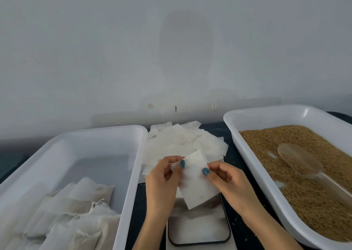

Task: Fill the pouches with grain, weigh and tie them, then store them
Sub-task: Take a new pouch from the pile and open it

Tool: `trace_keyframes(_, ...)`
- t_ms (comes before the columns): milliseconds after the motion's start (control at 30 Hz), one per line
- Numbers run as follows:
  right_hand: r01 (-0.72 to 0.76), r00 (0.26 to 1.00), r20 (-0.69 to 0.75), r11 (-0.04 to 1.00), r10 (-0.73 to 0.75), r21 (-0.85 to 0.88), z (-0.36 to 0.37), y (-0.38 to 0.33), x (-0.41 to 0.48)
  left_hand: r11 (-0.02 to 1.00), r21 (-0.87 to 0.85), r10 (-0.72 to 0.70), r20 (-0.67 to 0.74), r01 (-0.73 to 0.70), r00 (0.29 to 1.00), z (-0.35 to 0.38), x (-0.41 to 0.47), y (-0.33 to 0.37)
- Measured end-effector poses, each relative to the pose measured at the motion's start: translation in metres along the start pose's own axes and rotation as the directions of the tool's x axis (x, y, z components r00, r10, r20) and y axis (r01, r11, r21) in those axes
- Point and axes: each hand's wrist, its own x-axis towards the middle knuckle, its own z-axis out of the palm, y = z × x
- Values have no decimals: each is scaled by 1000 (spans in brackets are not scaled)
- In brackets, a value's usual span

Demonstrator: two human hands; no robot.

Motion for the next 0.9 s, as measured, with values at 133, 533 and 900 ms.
trace_keyframes(133, -25, 1000, -16, 1000, 25, -4, -2, 2, 1, 999, -44, -19, -6, 19, 1000, 0, 1, -1)
trace_keyframes(533, 21, 996, -82, 998, -25, -59, -8, 7, 3, 996, -47, 72, 1, -72, 997, 4, -4, 5)
trace_keyframes(900, 171, 984, -61, 985, -169, 26, 11, -20, -13, 741, 411, 587, -13, -531, 810, 27, -28, 33)
